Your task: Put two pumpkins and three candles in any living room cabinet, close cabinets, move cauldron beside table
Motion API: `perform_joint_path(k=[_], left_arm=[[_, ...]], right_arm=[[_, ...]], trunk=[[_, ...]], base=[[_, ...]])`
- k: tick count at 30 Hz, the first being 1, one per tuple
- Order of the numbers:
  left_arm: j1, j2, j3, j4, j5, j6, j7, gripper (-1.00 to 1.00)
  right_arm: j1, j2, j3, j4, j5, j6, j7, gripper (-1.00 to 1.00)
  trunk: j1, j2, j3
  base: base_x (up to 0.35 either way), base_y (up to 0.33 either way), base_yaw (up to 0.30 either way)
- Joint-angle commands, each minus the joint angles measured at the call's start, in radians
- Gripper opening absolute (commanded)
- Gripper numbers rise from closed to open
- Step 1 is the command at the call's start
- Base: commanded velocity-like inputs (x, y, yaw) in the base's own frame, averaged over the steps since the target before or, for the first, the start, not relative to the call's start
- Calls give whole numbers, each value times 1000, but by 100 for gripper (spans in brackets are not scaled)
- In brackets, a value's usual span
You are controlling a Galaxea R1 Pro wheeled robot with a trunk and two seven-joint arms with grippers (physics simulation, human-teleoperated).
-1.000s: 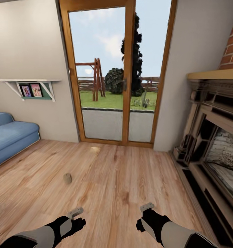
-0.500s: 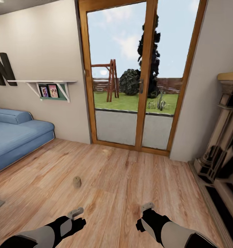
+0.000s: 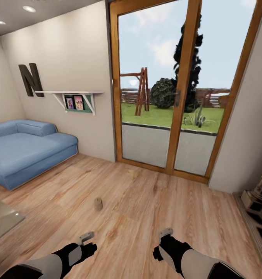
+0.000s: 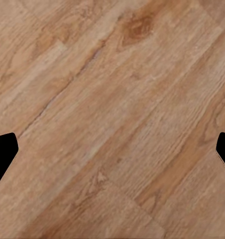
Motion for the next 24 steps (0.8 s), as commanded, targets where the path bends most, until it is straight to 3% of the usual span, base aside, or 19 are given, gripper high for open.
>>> perform_joint_path(k=[1, 11, 24], left_arm=[[-1, -1, -8, 2, 9, 2, 2, 100], [-1, -1, -8, 2, 9, 2, 3, 100], [-1, -1, -8, 2, 9, 1, 2, 100]], right_arm=[[0, -1, 8, -3, -11, 5, -6, 100], [0, -1, 8, -3, -11, 5, -6, 100], [0, -1, 8, -2, -10, 5, -6, 100]], trunk=[[0, 0, -1], [0, 0, -1], [0, 0, -1]], base=[[212, -206, 279], [240, -221, 267], [271, -225, 29]])
